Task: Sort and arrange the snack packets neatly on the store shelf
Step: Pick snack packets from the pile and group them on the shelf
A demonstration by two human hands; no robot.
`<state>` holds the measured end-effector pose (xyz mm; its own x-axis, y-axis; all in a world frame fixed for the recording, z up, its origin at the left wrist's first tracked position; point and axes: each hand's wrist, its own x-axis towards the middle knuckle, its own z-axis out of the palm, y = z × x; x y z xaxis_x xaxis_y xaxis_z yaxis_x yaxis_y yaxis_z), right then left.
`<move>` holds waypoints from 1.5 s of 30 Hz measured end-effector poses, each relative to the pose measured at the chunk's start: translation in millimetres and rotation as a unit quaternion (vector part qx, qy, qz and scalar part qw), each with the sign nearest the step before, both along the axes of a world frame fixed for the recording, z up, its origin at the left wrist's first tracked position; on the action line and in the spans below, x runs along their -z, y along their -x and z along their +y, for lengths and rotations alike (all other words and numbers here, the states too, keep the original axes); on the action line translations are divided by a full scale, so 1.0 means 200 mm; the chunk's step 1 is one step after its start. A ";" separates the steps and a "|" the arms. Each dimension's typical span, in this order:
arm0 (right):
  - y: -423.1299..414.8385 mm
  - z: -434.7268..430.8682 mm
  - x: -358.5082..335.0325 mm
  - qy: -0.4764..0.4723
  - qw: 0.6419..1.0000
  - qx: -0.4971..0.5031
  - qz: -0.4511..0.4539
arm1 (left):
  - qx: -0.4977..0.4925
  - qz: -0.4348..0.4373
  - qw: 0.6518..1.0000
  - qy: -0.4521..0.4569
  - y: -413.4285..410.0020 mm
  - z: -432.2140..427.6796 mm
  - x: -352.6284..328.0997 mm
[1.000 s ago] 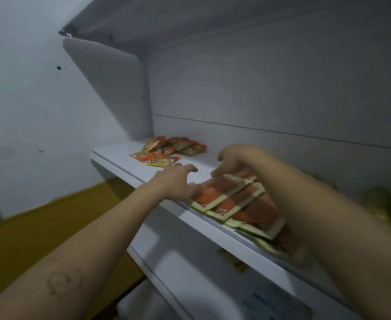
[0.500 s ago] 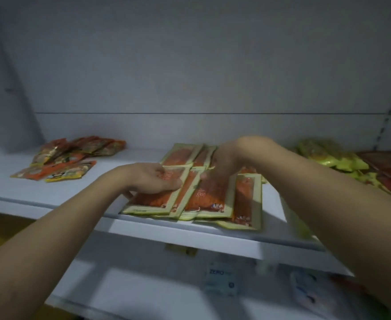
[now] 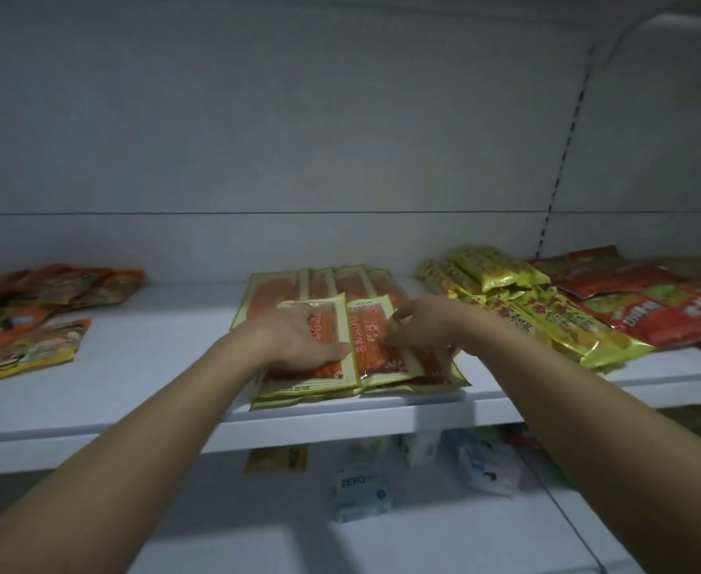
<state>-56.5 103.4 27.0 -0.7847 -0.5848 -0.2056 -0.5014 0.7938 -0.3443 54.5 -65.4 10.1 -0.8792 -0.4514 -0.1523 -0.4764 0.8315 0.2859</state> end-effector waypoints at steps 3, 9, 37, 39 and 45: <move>0.00 0.01 0.04 0.066 0.997 0.039 -0.012 | -0.002 -0.005 1.000 -0.022 -0.04 -0.05 -0.02; -0.03 0.00 0.06 0.153 0.985 0.072 -0.026 | -0.028 0.052 0.984 -0.168 -0.06 -0.07 -0.05; 0.16 0.07 0.10 0.194 0.977 0.083 -0.031 | 0.121 0.000 0.989 0.087 -0.03 0.15 0.14; 0.16 0.08 0.11 0.161 0.984 0.071 0.005 | 0.108 0.000 0.990 0.093 -0.02 0.16 0.16; 0.14 0.08 0.07 -0.004 0.994 0.021 0.110 | 0.051 0.058 0.994 0.077 0.01 0.15 0.07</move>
<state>-84.4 119.8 14.0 -0.8348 -0.5497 -0.0307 -0.5302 0.8176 -0.2244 51.8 -35.1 -4.9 -0.9294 -0.3688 0.0166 -0.3583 0.9120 0.1999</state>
